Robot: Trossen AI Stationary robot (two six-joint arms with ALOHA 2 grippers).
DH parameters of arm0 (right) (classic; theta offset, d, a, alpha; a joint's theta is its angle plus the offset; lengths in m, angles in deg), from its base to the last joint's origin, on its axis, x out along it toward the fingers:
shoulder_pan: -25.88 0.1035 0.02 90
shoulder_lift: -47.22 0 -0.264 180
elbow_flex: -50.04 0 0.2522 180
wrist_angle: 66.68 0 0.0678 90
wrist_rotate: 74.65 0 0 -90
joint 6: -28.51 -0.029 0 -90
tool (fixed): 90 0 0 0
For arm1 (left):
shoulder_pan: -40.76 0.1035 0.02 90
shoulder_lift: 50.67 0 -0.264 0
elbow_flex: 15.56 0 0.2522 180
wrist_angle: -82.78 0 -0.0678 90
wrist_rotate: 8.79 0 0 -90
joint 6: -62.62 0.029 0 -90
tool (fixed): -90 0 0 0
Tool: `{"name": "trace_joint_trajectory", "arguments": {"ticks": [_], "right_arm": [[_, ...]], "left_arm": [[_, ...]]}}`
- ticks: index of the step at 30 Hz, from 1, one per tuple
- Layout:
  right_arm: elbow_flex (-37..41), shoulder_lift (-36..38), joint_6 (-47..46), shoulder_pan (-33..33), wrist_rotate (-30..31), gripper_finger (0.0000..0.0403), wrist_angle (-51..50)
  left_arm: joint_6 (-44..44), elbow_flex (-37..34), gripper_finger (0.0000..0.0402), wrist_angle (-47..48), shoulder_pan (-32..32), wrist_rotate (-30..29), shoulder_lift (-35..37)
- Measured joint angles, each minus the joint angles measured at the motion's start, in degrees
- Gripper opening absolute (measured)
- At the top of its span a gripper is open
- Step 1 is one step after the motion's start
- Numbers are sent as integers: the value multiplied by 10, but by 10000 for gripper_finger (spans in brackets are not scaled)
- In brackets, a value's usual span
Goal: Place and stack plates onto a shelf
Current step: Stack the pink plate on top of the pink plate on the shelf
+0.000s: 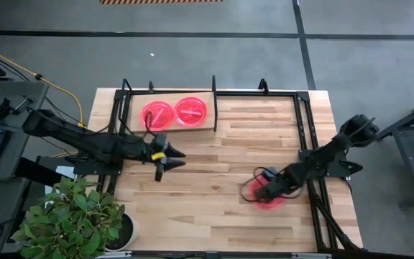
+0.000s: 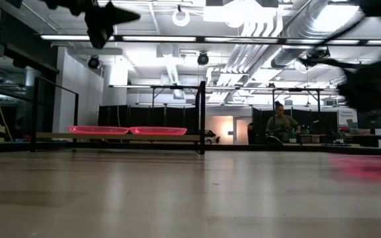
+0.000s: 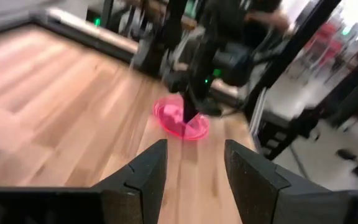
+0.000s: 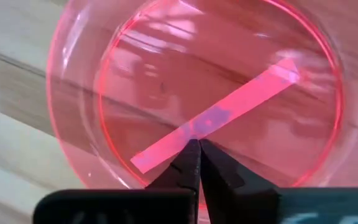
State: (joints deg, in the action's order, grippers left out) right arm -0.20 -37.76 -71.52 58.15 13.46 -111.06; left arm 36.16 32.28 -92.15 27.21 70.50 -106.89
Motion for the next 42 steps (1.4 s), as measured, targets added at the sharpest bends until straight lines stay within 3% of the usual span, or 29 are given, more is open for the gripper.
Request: {"name": "trace_joint_trajectory", "arguments": {"ticks": [5,11,16,19,25,31,36,39,42], "right_arm": [[-78,-98,72,-85,56,1,83],[-230,-220,224,-172,94,0,131],[-354,-231,373,-199,90,0,66],[-385,-205,404,-190,114,0,-47],[-314,-88,298,-143,163,2,-203],[-151,87,57,-62,218,25,-188],[-52,181,-68,-15,267,51,-120],[-21,204,-80,-3,277,64,-81],[-10,205,-71,0,283,72,-68]], "left_arm": [[-4,-38,149,-51,-5,-1,-49],[-17,-98,149,-124,-5,-1,-90],[-39,-120,149,-117,-3,-11,-117],[-66,-119,149,-121,-3,-38,-141],[-157,-118,149,-217,-3,-110,-237],[-225,-50,149,-248,-3,-96,-363],[-259,70,149,-129,17,-73,-446],[-295,120,149,-38,38,-75,-477],[-320,136,149,-22,53,-76,-483]]}}
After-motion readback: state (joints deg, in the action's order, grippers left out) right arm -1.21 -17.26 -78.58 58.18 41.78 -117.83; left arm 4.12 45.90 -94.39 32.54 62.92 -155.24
